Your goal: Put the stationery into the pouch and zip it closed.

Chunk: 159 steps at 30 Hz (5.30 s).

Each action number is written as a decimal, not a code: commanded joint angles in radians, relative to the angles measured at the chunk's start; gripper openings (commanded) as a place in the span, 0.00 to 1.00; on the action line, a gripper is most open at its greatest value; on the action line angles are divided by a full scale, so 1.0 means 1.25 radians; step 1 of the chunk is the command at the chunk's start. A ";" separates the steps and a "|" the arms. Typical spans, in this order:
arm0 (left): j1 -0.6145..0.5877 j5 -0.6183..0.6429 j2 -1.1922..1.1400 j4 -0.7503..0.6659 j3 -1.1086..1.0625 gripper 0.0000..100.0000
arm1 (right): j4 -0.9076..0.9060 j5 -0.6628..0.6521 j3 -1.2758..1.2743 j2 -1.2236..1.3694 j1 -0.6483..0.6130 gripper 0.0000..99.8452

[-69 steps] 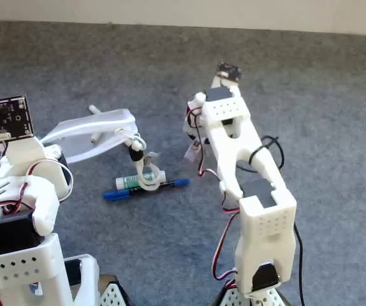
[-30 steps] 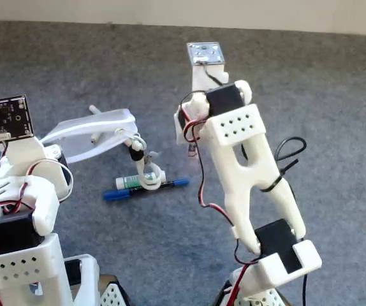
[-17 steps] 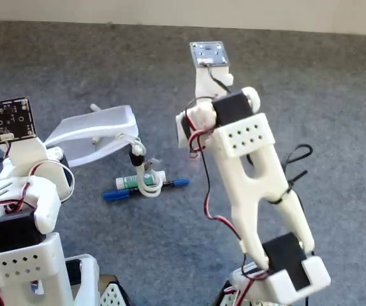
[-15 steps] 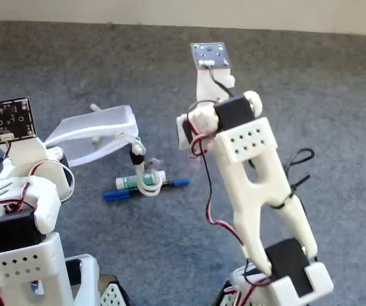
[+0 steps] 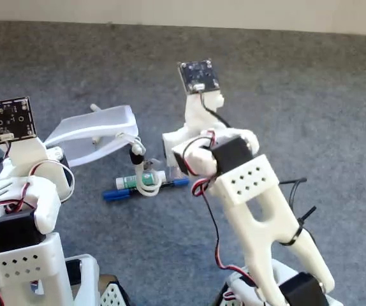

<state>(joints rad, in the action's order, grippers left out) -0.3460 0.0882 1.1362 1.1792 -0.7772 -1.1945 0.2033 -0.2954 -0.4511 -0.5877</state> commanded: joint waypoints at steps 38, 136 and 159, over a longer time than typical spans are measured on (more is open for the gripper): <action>0.026 0.004 0.001 -0.029 0.015 0.01 | 0.445 0.005 -0.388 -0.625 -0.012 0.00; 0.077 -0.025 -0.001 -0.026 0.015 0.01 | 1.633 -0.411 -0.951 -0.258 -0.271 0.12; 0.077 -0.025 -0.001 -0.025 0.015 0.01 | 1.065 -0.052 -0.608 -0.201 -0.269 0.00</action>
<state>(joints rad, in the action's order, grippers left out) -0.2601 0.0652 1.1347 1.1669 -0.7787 0.1404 0.1266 -1.1792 -0.8178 -0.9268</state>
